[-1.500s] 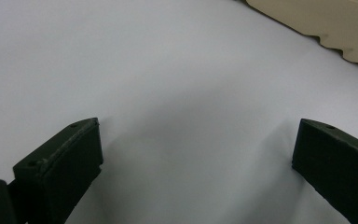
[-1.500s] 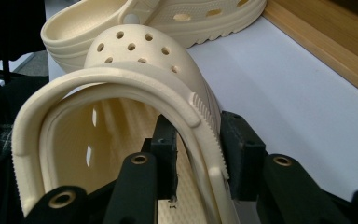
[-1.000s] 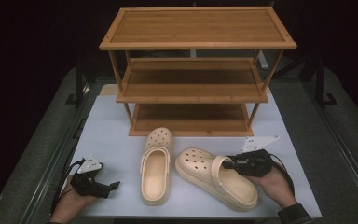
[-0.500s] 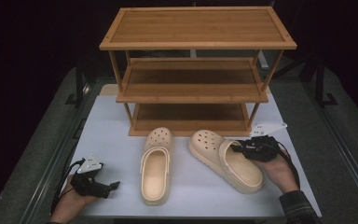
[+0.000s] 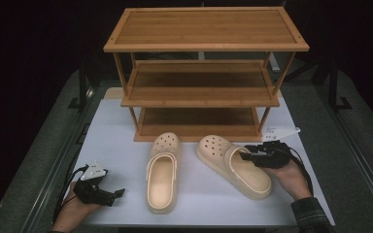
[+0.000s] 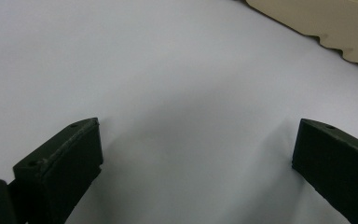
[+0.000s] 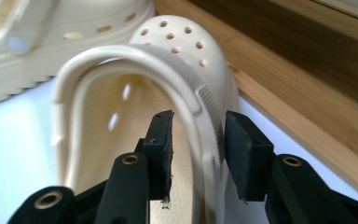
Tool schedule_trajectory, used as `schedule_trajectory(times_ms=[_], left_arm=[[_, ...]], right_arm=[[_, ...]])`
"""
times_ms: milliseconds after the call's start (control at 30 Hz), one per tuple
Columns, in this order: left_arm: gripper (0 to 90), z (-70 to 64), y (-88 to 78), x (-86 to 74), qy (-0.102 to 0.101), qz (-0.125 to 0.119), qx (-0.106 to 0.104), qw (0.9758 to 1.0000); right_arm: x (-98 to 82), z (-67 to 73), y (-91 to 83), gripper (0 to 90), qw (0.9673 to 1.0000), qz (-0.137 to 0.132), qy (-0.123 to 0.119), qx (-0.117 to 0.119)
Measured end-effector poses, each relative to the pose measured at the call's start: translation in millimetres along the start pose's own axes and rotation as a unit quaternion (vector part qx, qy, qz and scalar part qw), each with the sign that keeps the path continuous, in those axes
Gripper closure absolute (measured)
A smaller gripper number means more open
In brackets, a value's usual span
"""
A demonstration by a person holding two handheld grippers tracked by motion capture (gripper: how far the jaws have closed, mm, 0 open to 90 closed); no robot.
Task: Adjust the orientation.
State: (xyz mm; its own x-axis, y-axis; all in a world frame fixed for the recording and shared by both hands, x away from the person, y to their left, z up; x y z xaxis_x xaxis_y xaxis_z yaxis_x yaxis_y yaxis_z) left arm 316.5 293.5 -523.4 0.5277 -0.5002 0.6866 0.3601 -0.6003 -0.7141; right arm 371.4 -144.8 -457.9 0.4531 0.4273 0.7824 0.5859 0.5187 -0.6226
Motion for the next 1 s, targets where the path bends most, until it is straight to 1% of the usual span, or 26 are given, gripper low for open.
schedule_trajectory(times_ms=[100,200,233,300,333,367,400,467,533,600,733,800,867,1000], left_arm=[[1.2,0.0,0.0,0.0,0.0,0.0,0.0,1.0],[1.2,-0.1,0.1,0.1,0.0,0.0,0.0,1.0],[1.2,-0.1,0.1,0.0,0.0,0.0,0.0,1.0],[1.2,0.0,0.1,0.1,0.0,0.0,0.0,1.0],[1.2,0.0,0.1,0.1,0.0,0.0,0.0,1.0],[1.2,0.0,0.2,0.1,0.0,-0.001,0.001,1.0],[1.2,0.0,0.1,0.0,0.0,0.0,0.0,1.0],[1.2,0.0,0.2,0.1,0.0,-0.001,0.0,1.0],[1.2,0.1,0.1,0.1,0.0,0.0,0.0,1.0],[1.2,0.0,0.2,0.1,0.0,0.0,0.0,1.0],[1.3,0.0,0.2,0.1,0.0,0.0,0.0,1.0],[1.2,0.0,0.2,0.1,0.0,-0.001,0.0,1.0],[1.2,0.1,0.1,0.1,0.0,0.0,0.0,1.0],[1.2,0.1,0.1,0.1,0.0,0.0,0.0,1.0]], right_arm=[[-4.4,0.0,-11.2,61.6,1.0,-0.006,0.005,0.002],[-10.3,-2.3,-24.9,62.8,0.9996,-0.016,0.02,0.008],[-12.4,-4.2,-29.4,63.7,0.9995,-0.019,0.024,0.006],[-18.0,-9.3,-37.3,67.2,0.9992,-0.021,0.033,0.0],[-18.0,-9.3,-37.3,67.2,0.9992,-0.021,0.033,0.0],[-25.1,-15.4,-41.6,71.5,0.9989,-0.019,0.041,-0.006],[-28.1,-17.7,-42.4,74.2,0.9988,-0.019,0.044,-0.009],[-38.3,-23.4,-42.7,79.8,0.9986,-0.009,0.049,-0.019],[-48.9,-26.7,-41.5,85.8,0.9985,0.001,0.05,-0.021],[-57.6,-28.5,-39.4,89.2,0.9986,0.008,0.048,-0.02],[-69.2,-30.0,-31.0,89.9,0.9985,0.027,0.046,-0.012],[-72.0,-27.6,-24.9,89.9,0.9984,0.034,0.046,-0.001],[-74.1,-23.8,-19.4,90.0,0.9982,0.044,0.04,0.006],[-73.8,-22.8,-18.3,90.0,0.9982,0.044,0.041,0.008]])
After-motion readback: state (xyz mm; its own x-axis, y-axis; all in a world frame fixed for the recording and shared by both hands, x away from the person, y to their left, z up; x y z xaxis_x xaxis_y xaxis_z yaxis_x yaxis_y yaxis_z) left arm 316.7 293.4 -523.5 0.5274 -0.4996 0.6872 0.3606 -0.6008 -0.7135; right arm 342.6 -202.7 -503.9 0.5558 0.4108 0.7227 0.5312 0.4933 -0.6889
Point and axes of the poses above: each handheld gripper's, and its own axes: y roughly forward along the jaws, x roughly out of its top, z roughly to its left, the point moved 10 cm from there along y, roughly forward along the jaws, and after that the axes turned 11 degrees about -x, right-handed, at the moved point
